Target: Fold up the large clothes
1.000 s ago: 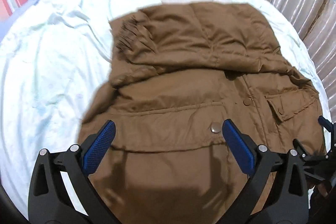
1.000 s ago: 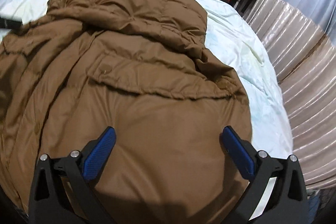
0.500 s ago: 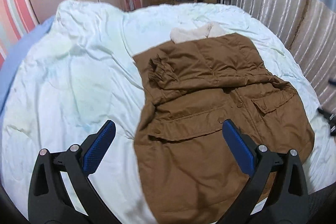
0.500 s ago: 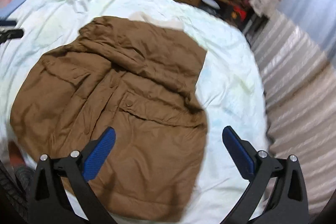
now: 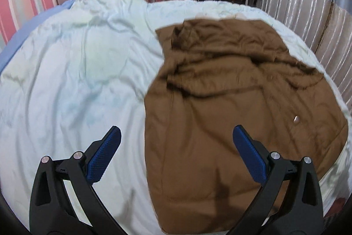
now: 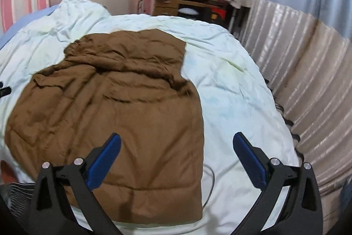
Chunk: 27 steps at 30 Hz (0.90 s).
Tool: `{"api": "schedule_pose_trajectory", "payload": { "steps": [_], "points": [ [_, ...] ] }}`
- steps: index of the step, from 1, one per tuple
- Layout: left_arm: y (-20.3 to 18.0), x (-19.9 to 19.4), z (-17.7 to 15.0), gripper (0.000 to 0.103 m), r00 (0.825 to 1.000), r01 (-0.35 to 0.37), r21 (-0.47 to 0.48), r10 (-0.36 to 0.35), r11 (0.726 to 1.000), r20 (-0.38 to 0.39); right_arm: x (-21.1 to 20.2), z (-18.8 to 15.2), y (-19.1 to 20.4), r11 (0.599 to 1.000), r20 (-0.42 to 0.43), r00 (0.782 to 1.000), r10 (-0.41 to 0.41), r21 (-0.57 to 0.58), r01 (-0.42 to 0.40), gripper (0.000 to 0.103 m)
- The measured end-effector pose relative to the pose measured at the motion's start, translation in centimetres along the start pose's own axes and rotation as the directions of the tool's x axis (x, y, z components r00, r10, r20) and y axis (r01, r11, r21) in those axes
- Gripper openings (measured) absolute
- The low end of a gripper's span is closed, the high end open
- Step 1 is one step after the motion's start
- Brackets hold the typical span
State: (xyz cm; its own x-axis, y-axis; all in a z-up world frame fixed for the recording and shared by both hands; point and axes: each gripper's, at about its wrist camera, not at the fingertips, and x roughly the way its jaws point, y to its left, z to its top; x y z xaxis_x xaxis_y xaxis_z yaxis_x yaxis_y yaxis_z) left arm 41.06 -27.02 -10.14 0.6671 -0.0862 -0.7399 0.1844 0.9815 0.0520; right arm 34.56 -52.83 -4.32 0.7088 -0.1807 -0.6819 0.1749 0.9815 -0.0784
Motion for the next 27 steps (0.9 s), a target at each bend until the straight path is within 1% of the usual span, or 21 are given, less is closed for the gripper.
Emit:
{"api": "schedule_pose_trajectory", "payload": {
  "steps": [2,4,5,7,11,14,16,19,21,22,23,25,26,27],
  "points": [
    [0.0,0.5,-2.0,0.1,0.999,-0.034,0.008,0.034,0.999,-0.004,0.5,-1.4,-0.2,1.0,0.011,1.0,-0.009,0.03,0.009,0.101],
    [0.0,0.9,-3.7,0.1,0.999,-0.038,0.016,0.038,0.999,-0.01,0.9,-2.5,-0.7,0.996,0.014,1.0,0.026,0.085,-0.027,0.101],
    [0.1,1.0,-4.2,0.1,0.999,-0.031,0.02,0.031,0.999,-0.022,1.3,-3.0,-0.9,0.994,0.01,0.999,0.046,0.099,-0.047,0.101],
    [0.0,1.5,-5.4,0.1,0.999,-0.011,0.024,0.012,1.0,-0.048,1.9,-3.8,-0.9,0.995,0.004,0.999,0.037,0.096,-0.037,0.101],
    [0.0,1.5,-6.7,0.1,0.999,0.02,0.012,-0.02,1.0,-0.036,3.1,-5.6,-1.1,0.995,-0.02,1.0,0.02,0.096,-0.018,0.101],
    [0.5,2.4,-7.3,0.1,0.998,0.038,-0.004,-0.039,0.999,-0.047,3.9,-7.1,-1.6,0.995,-0.034,0.999,0.02,0.099,-0.016,0.101],
    [0.7,3.1,-7.7,0.1,0.997,0.061,-0.017,-0.062,0.998,-0.049,4.3,-7.9,-2.3,0.99,-0.03,0.998,0.048,0.131,-0.044,0.101],
    [1.0,3.9,-7.9,0.1,0.992,0.103,-0.034,-0.105,0.994,-0.076,4.9,-8.5,-2.7,0.979,-0.035,0.996,0.086,0.186,-0.078,0.101],
    [1.1,4.1,-7.9,0.1,0.986,0.137,-0.04,-0.14,0.99,-0.091,5.3,-8.6,-2.6,0.979,-0.044,0.994,0.096,0.186,-0.086,0.101],
    [0.9,4.1,-7.9,0.099,0.984,0.15,-0.032,-0.153,0.988,-0.094,5.5,-8.7,-2.6,0.979,-0.048,0.994,0.102,0.184,-0.091,0.101],
    [0.7,4.1,-7.9,0.095,0.982,0.162,-0.021,-0.163,0.987,-0.095,5.6,-8.7,-2.4,0.978,-0.055,0.992,0.114,0.185,-0.102,0.101],
    [0.2,4.1,-8.0,0.088,0.981,0.17,-0.008,-0.17,0.985,-0.094,5.7,-9.0,-2.2,0.969,-0.073,0.982,0.173,0.194,-0.156,0.101],
    [-0.1,4.0,-8.1,0.082,0.98,0.176,0.0,-0.175,0.984,-0.091,5.7,-9.2,-2.1,0.964,-0.075,0.978,0.197,0.198,-0.179,0.101],
    [-0.4,4.0,-8.1,0.077,0.98,0.177,0.005,-0.176,0.984,-0.091,5.4,-9.5,-1.7,0.964,-0.071,0.977,0.201,0.19,-0.185,0.096]
  ]
}}
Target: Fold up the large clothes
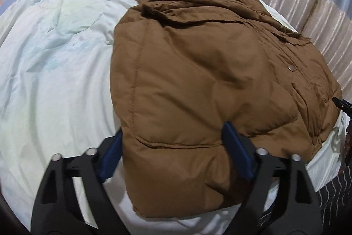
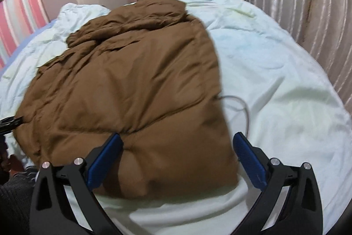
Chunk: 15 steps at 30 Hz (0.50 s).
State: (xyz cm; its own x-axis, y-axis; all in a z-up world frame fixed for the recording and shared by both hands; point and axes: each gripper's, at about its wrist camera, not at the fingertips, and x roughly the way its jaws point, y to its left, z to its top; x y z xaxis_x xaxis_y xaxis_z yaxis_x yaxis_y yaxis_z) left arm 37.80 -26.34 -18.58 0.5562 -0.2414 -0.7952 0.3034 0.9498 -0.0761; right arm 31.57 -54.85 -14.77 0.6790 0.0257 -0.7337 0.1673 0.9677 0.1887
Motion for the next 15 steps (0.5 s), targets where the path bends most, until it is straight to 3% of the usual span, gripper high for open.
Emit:
{"api": "schedule_pose_trajectory", "payload": {
  "steps": [2,5,7,9,15],
  "points": [
    [-0.3,0.2,0.1,0.068,1.0,0.003,-0.001,-0.003,1.0,-0.005,-0.5,-0.4,0.9,0.999,0.019,1.0,-0.024,-0.045,0.025,0.087],
    [-1.2,0.8,0.6,0.046,1.0,-0.02,0.031,0.02,0.999,-0.017,-0.1,-0.1,1.7,0.996,0.013,0.998,-0.059,-0.071,0.059,0.063],
    [-1.9,1.2,1.4,0.035,0.999,-0.042,0.055,0.044,0.998,-0.027,0.5,0.2,2.3,0.991,-0.002,0.997,-0.08,-0.106,0.079,0.038],
    [-2.1,1.6,2.7,0.024,0.998,-0.038,0.057,0.041,0.998,-0.042,1.1,0.9,3.1,0.984,-0.011,0.995,-0.099,-0.149,0.096,0.026],
    [-2.8,2.1,7.3,0.018,0.995,0.001,0.113,0.01,0.994,-0.099,1.1,5.8,4.8,0.953,-0.087,0.993,-0.084,-0.299,0.055,0.019]
  ]
}}
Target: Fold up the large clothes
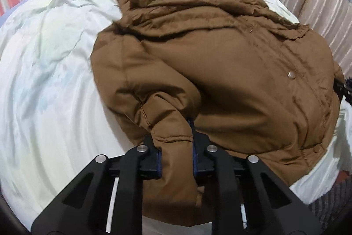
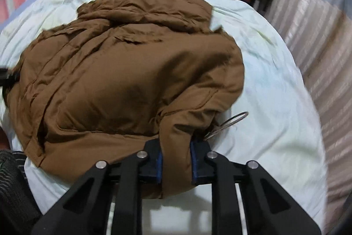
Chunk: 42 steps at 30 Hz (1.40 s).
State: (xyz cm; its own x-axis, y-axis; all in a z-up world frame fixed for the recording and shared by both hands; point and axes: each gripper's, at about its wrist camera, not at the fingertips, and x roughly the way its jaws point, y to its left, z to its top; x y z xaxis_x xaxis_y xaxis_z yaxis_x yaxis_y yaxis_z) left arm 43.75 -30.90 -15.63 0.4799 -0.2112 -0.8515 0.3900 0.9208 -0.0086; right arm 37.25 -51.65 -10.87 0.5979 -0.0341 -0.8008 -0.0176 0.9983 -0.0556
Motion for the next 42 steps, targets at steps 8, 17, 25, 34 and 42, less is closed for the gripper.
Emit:
{"api": "schedule_pose_trajectory", "payload": {
  "steps": [8,17,25,34,42],
  "points": [
    [-0.1,-0.9,9.4,0.017,0.997,0.055,0.079,-0.051,0.995,-0.049,-2.5,10.2,-1.1,0.99,-0.034,0.999,0.011,-0.142,-0.016,0.019],
    [0.2,-1.9,13.0,0.015,0.996,0.059,0.076,-0.054,0.995,-0.073,-2.6,12.5,-2.0,0.997,0.091,0.994,0.057,0.045,-0.061,0.018],
    [1.4,-10.1,9.0,0.013,0.99,0.096,-0.072,-0.088,0.993,0.109,-10.6,8.2,-2.7,0.981,0.282,0.956,0.085,0.144,-0.13,0.014],
    [-0.3,-17.5,4.6,0.012,0.982,0.043,-0.033,-0.036,0.999,0.184,-19.2,5.2,1.2,0.998,0.427,0.904,0.023,0.045,-0.046,0.013],
    [1.9,-21.6,5.1,0.014,0.959,0.078,-0.107,-0.045,0.991,0.28,-23.8,4.8,-0.4,0.995,0.439,0.899,-0.001,0.094,-0.045,0.013]
  ]
}}
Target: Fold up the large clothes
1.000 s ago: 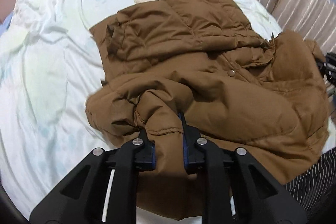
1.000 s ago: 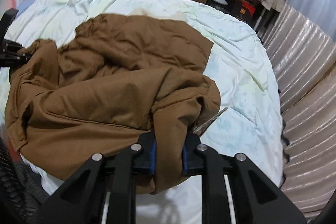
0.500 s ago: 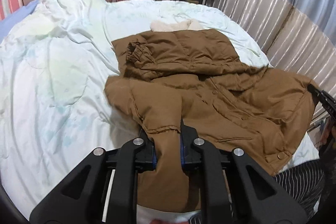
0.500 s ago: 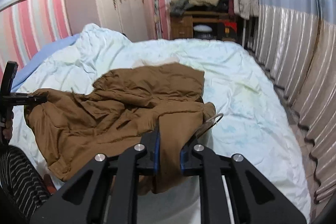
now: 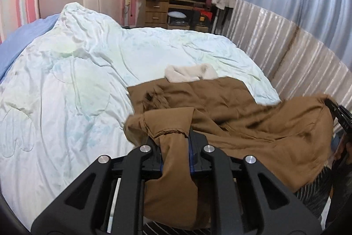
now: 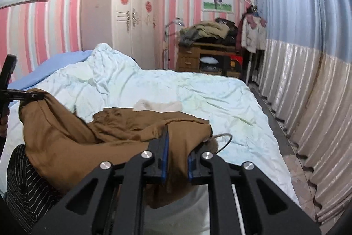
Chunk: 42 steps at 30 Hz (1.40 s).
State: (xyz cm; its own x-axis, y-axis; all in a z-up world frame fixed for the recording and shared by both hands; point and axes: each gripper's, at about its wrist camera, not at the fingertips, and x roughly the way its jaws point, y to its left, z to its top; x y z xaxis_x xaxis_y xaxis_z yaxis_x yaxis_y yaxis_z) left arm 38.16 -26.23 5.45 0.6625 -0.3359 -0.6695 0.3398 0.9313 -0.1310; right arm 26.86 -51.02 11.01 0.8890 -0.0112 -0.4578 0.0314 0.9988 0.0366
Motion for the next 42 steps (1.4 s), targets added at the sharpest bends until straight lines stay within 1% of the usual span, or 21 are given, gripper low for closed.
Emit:
{"api": "schedule_pose_trajectory", "payload": {
  "steps": [2,4,8,13,15,18,21,23,25,26,29,30,32,35,36,37,38,39,40,41,42],
  "points": [
    [0.9,2.0,0.5,0.015,1.0,-0.013,-0.028,0.012,1.0,-0.023,2.1,0.0,-1.5,0.999,-0.045,0.999,-0.01,0.045,0.012,0.013],
    [1.3,5.3,1.4,0.015,0.998,-0.021,-0.05,0.018,0.999,-0.061,5.5,-0.2,-2.9,0.996,-0.098,0.995,-0.025,0.081,0.033,0.013],
    [1.6,9.8,3.7,0.016,0.993,-0.067,-0.031,0.063,0.997,-0.099,11.2,0.3,-4.0,0.993,-0.148,0.988,-0.036,0.102,0.051,0.013],
    [3.4,14.8,9.4,0.017,0.991,-0.097,-0.075,0.09,0.992,-0.095,18.2,4.9,-4.4,0.994,-0.141,0.987,-0.073,0.069,0.083,0.013],
    [4.3,17.1,12.1,0.017,0.99,-0.111,-0.112,0.1,0.988,-0.1,21.2,7.1,-4.3,0.993,-0.131,0.985,-0.111,0.034,0.116,0.013],
    [5.1,21.1,15.3,0.018,0.986,-0.139,-0.107,0.127,0.985,-0.11,25.7,9.9,-4.4,0.989,-0.141,0.98,-0.143,0.008,0.146,0.013],
    [6.2,26.0,16.9,0.02,0.975,-0.178,-0.095,0.163,0.979,-0.151,30.9,11.5,-5.0,0.986,-0.174,0.971,-0.162,0.019,0.168,0.013],
    [7.2,29.9,17.1,0.02,0.963,-0.197,-0.095,0.175,0.976,-0.205,34.1,11.5,-5.1,0.983,-0.207,0.962,-0.176,0.019,0.183,0.013],
    [8.0,32.6,16.5,0.02,0.954,-0.202,-0.101,0.173,0.974,-0.246,38.1,10.6,-5.0,0.98,-0.259,0.947,-0.191,-0.005,0.197,0.013],
    [8.3,34.0,16.1,0.021,0.949,-0.202,-0.105,0.168,0.974,-0.267,39.3,10.1,-4.8,0.98,-0.275,0.941,-0.196,-0.017,0.199,0.013],
    [9.6,37.6,13.6,0.021,0.939,-0.191,-0.131,0.142,0.973,-0.312,43.1,7.6,-5.0,0.982,-0.352,0.918,-0.182,-0.012,0.19,0.013],
    [9.6,38.4,13.1,0.022,0.939,-0.189,-0.125,0.141,0.974,-0.315,44.2,6.3,-5.0,0.981,-0.377,0.908,-0.183,-0.007,0.195,0.014],
    [9.4,38.7,12.3,0.022,0.938,-0.194,-0.116,0.149,0.974,-0.314,44.6,5.1,-4.7,0.98,-0.389,0.901,-0.19,-0.017,0.2,0.014],
    [9.3,38.6,12.5,0.022,0.936,-0.197,-0.112,0.153,0.974,-0.316,44.5,5.1,-4.5,0.981,-0.408,0.893,-0.187,-0.027,0.193,0.017],
    [9.2,38.4,12.7,0.024,0.935,-0.19,-0.12,0.142,0.974,-0.325,44.2,5.4,-4.7,0.982,-0.427,0.887,-0.175,-0.013,0.188,0.021],
    [9.1,38.4,13.1,0.026,0.935,-0.178,-0.135,0.125,0.975,-0.332,43.8,5.6,-5.0,0.984,-0.451,0.879,-0.154,0.012,0.179,0.034],
    [9.2,37.8,13.2,0.034,0.937,-0.162,-0.151,0.104,0.975,-0.334,43.6,5.8,-5.3,0.985,-0.47,0.872,-0.133,0.038,0.17,0.043],
    [9.0,37.1,13.4,0.046,0.941,-0.138,-0.171,0.075,0.976,-0.331,43.0,6.0,-5.5,0.985,-0.486,0.868,-0.098,0.079,0.156,0.067],
    [8.8,36.3,13.6,0.052,0.946,-0.117,-0.189,0.051,0.975,-0.32,41.9,6.4,-5.5,0.982,-0.48,0.873,-0.087,0.106,0.156,0.085],
    [8.7,35.1,13.9,0.074,0.952,-0.101,-0.199,0.036,0.975,-0.303,40.5,6.9,-5.5,0.98,-0.451,0.888,-0.096,0.116,0.165,0.091],
    [8.3,33.7,14.1,0.1,0.958,-0.113,-0.195,0.055,0.974,-0.281,39.4,7.3,-5.4,0.979,-0.426,0.9,-0.094,0.124,0.16,0.095]
  ]
}}
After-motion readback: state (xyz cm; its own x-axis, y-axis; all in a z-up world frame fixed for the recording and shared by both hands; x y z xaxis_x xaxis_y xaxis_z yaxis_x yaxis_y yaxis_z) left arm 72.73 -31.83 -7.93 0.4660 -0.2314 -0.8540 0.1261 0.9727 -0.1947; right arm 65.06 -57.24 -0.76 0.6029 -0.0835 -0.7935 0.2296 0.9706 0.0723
